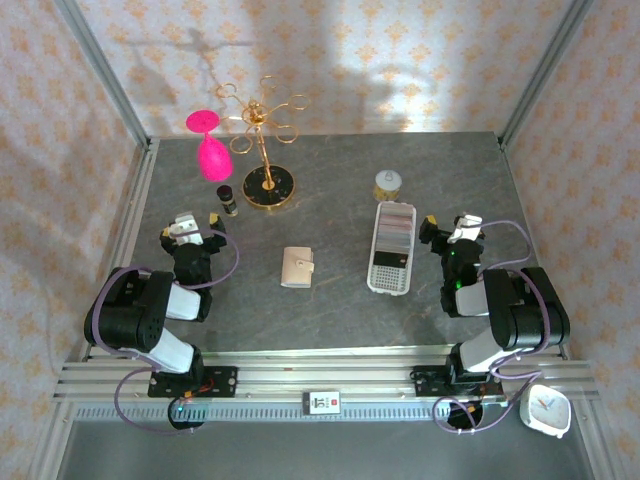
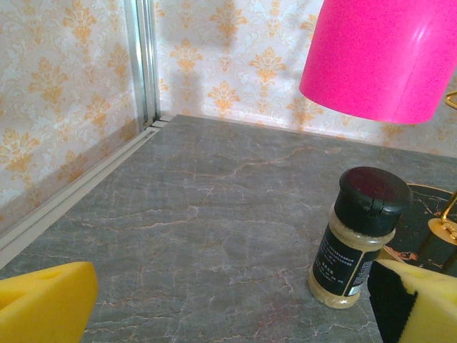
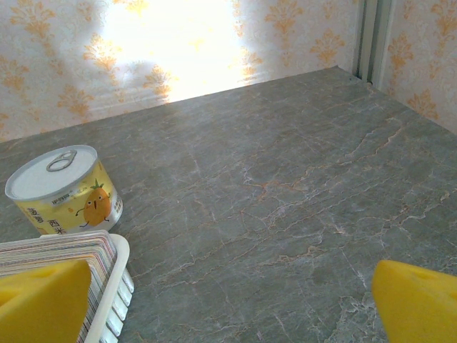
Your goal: Put the credit cards into the card holder
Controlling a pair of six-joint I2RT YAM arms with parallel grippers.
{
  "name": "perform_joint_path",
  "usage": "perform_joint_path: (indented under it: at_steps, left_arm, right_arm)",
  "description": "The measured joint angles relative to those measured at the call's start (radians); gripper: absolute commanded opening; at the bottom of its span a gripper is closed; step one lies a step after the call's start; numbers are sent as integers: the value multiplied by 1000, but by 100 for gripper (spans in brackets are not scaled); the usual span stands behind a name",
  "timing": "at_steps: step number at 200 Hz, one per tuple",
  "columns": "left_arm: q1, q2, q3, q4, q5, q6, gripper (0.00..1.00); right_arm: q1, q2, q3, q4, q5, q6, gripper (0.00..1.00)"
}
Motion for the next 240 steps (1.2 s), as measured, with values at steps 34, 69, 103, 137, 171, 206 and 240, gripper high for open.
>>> perform_joint_path:
  at_steps: [34, 69, 103, 137, 171, 206, 240]
  left_arm:
    - [0, 0, 0, 0, 0, 0, 99]
    - [0, 0, 0, 0, 0, 0, 99]
    - [0, 0, 0, 0, 0, 0, 99]
    - [0, -79, -7, -55, -20, -12, 99]
    - [0, -396, 47, -364, -19, -111, 99]
    - [0, -554, 317, -901, -17, -335, 99]
    - [0, -621, 451, -1206, 83, -412, 99]
  right_arm:
    - [0, 0, 0, 0, 0, 0, 100]
    - [0, 0, 0, 0, 0, 0, 100]
    - [0, 0, 0, 0, 0, 0, 100]
    - [0, -137, 12, -150, -47, -6, 100]
    - [0, -436, 84, -412, -48, 21, 100]
    - [0, -604, 223, -734, 167, 248, 99]
    - [-6, -657, 341, -994, 141, 324, 100]
